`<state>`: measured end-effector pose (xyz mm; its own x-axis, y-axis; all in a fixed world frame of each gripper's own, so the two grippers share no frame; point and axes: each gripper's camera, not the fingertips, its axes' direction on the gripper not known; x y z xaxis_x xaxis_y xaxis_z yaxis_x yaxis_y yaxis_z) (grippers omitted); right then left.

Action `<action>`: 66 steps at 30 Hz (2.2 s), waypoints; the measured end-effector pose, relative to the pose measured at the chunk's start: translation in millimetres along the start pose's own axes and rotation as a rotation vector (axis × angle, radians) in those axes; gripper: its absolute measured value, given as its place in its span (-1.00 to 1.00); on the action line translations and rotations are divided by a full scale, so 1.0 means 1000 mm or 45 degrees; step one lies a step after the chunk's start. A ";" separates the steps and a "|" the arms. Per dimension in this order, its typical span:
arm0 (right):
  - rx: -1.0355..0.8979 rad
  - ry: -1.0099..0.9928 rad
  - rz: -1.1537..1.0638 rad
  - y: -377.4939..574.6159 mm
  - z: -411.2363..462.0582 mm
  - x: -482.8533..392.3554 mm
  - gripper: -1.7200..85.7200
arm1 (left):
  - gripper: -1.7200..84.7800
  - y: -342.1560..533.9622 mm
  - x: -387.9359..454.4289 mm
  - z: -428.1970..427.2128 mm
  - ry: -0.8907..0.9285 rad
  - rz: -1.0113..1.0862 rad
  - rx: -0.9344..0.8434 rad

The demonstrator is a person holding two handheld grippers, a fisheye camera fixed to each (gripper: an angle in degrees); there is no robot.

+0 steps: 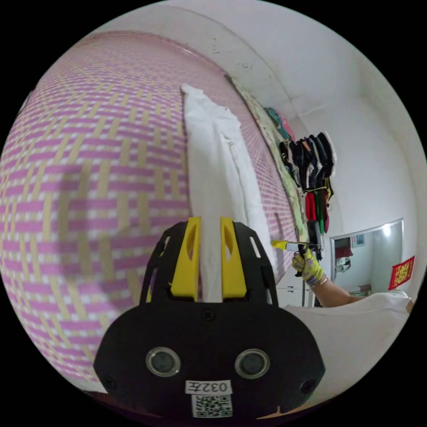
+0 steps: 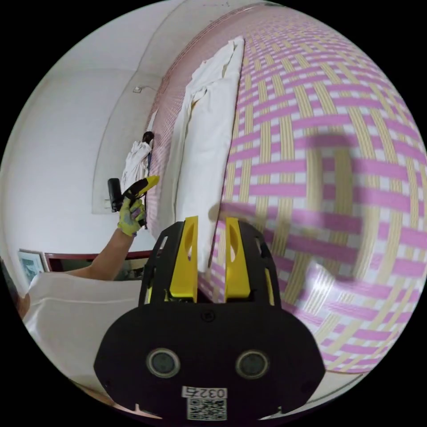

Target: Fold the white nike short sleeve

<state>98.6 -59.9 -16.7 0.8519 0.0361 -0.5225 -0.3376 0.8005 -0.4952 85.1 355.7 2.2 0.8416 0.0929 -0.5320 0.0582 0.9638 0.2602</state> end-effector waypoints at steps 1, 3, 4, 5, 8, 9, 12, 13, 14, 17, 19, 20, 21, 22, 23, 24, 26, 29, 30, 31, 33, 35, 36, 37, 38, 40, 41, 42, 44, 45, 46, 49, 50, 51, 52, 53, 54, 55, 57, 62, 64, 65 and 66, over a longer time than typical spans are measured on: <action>-0.023 -0.038 0.004 0.008 0.002 0.003 -0.75 | -0.82 0.016 -0.008 -0.002 0.018 -0.022 -0.034; -0.081 -0.069 -0.013 0.017 0.006 0.004 -0.76 | -0.82 0.035 -0.015 0.003 0.072 -0.020 -0.092; -0.112 -0.071 -0.027 0.022 0.009 0.004 -0.77 | -0.82 0.044 -0.017 0.005 0.104 -0.019 -0.109; -0.128 -0.073 -0.032 0.025 0.010 0.005 -0.77 | -0.82 0.048 -0.018 0.005 0.118 -0.024 -0.110; -0.171 -0.122 -0.024 0.032 0.011 0.013 -0.81 | -0.83 0.062 -0.023 0.013 0.203 -0.024 -0.158; -0.179 -0.136 -0.024 0.033 0.011 0.016 -0.82 | -0.86 0.066 -0.025 0.018 0.221 -0.018 -0.186; -0.248 -0.128 -0.053 0.035 0.013 0.018 -0.89 | -0.94 0.076 -0.035 0.021 0.231 -0.043 -0.207; -0.239 -0.111 -0.064 0.037 0.010 0.018 -0.92 | -0.97 0.080 -0.038 0.019 0.238 -0.051 -0.181; -0.232 -0.110 -0.069 0.038 0.007 0.018 -0.93 | -0.98 0.081 -0.039 0.018 0.255 -0.053 -0.166; -0.200 -0.170 -0.086 0.046 -0.008 0.018 -0.96 | -1.00 0.091 -0.039 0.010 0.356 -0.035 -0.130; -0.204 -0.216 -0.101 0.057 -0.021 0.015 -0.97 | -1.00 0.102 -0.033 0.002 0.439 -0.009 -0.151; -0.209 -0.235 -0.105 0.060 -0.023 0.014 -0.97 | -1.00 0.104 -0.030 0.000 0.460 -0.002 -0.160; -0.226 -0.283 -0.112 0.065 -0.028 0.012 -0.97 | -1.00 0.108 -0.028 -0.003 0.502 -0.007 -0.181; -0.241 -0.334 -0.114 0.069 -0.033 0.010 -0.97 | -1.00 0.109 -0.027 -0.007 0.551 -0.027 -0.192; -0.242 -0.354 -0.115 0.070 -0.036 0.009 -0.97 | -1.00 0.109 -0.027 -0.010 0.579 -0.037 -0.190; -0.232 -0.391 -0.115 0.069 -0.044 0.007 -0.97 | -1.00 0.103 -0.028 -0.016 0.629 -0.056 -0.181; -0.204 -0.441 -0.120 0.060 -0.059 0.003 -0.97 | -1.00 0.084 -0.027 -0.029 0.680 -0.060 -0.155; -0.081 -0.493 -0.167 0.024 -0.092 -0.004 -0.97 | -1.00 0.026 -0.029 -0.051 0.697 -0.059 -0.089; -0.043 -0.471 -0.187 0.003 -0.104 -0.007 -0.97 | -1.00 -0.003 -0.032 -0.055 0.693 -0.057 -0.076; -0.002 -0.451 -0.208 -0.019 -0.113 -0.010 -0.97 | -0.99 -0.034 -0.034 -0.054 0.666 -0.060 -0.081; 0.037 -0.397 -0.220 -0.055 -0.119 -0.013 -0.97 | -1.00 -0.079 -0.040 -0.046 0.585 -0.037 -0.097; 0.061 -0.332 -0.202 -0.090 -0.118 -0.009 -0.97 | -1.00 -0.114 -0.056 -0.029 0.529 -0.094 -0.116; 0.061 -0.297 -0.164 -0.110 -0.112 -0.003 -0.97 | -1.00 -0.131 -0.068 -0.017 0.515 -0.136 -0.125; 0.057 -0.275 -0.120 -0.127 -0.105 0.004 -0.97 | -1.00 -0.143 -0.080 -0.004 0.500 -0.189 -0.143; 0.048 -0.267 -0.101 -0.134 -0.101 0.008 -0.97 | -1.00 -0.147 -0.086 0.001 0.494 -0.208 -0.152; 0.015 -0.231 -0.003 -0.151 -0.086 0.025 -0.96 | -0.99 -0.157 -0.101 0.019 0.530 -0.237 -0.159; 0.016 -0.229 0.014 -0.153 -0.083 0.029 -0.95 | -0.98 -0.158 -0.103 0.022 0.554 -0.232 -0.152; 0.025 -0.238 0.037 -0.156 -0.078 0.035 -0.94 | -0.96 -0.159 -0.106 0.026 0.604 -0.208 -0.127; 0.064 -0.256 0.061 -0.156 -0.076 0.044 -0.90 | -0.88 -0.158 -0.112 0.027 0.666 -0.188 -0.093; 0.129 -0.282 0.062 -0.152 -0.080 0.049 -0.85 | -0.84 -0.155 -0.118 0.023 0.690 -0.187 -0.050; 0.189 -0.307 0.065 -0.146 -0.085 0.053 -0.81 | -0.82 -0.148 -0.124 0.014 0.691 -0.192 0.008; 0.296 -0.283 0.080 -0.120 -0.097 0.057 -0.79 | -0.82 -0.124 -0.132 -0.002 0.634 -0.165 0.051; 0.287 -0.289 0.070 -0.114 -0.096 0.057 -0.79 | -0.82 -0.118 -0.131 -0.002 0.619 -0.149 0.035; 0.267 -0.285 0.041 -0.103 -0.093 0.055 -0.79 | -0.82 -0.106 -0.127 0.000 0.593 -0.121 -0.012; 0.235 -0.260 0.008 -0.092 -0.088 0.052 -0.79 | -0.82 -0.095 -0.122 0.005 0.569 -0.087 -0.062; 0.213 -0.239 -0.006 -0.086 -0.085 0.050 -0.78 | -0.82 -0.090 -0.119 0.007 0.559 -0.066 -0.081; 0.175 -0.195 -0.041 -0.076 -0.078 0.047 -0.78 | -0.82 -0.081 -0.111 0.011 0.541 -0.019 -0.112; 0.147 -0.171 -0.091 -0.067 -0.071 0.042 -0.78 | -0.82 -0.074 -0.101 0.015 0.539 0.031 -0.137; 0.084 -0.117 -0.148 -0.059 -0.058 0.035 -0.77 | -0.82 -0.066 -0.086 0.020 0.511 0.107 -0.151; -0.020 -0.019 -0.292 -0.055 -0.030 0.013 -0.75 | -0.82 -0.065 -0.054 0.026 0.371 0.269 -0.171; -0.049 0.045 -0.349 -0.057 -0.025 0.003 -0.76 | -0.85 -0.069 -0.043 0.026 0.324 0.332 -0.208; -0.058 0.057 -0.364 -0.058 -0.024 0.000 -0.76 | -0.86 -0.069 -0.040 0.026 0.311 0.353 -0.222; -0.078 0.091 -0.397 -0.059 -0.022 -0.005 -0.76 | -0.86 -0.069 -0.033 0.026 0.269 0.407 -0.250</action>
<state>105.4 -120.6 -0.1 0.8885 -0.2492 -0.3853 -0.0901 0.7285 -0.6791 67.5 279.6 22.6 0.6711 0.4238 -0.6083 -0.3082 0.9057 0.2909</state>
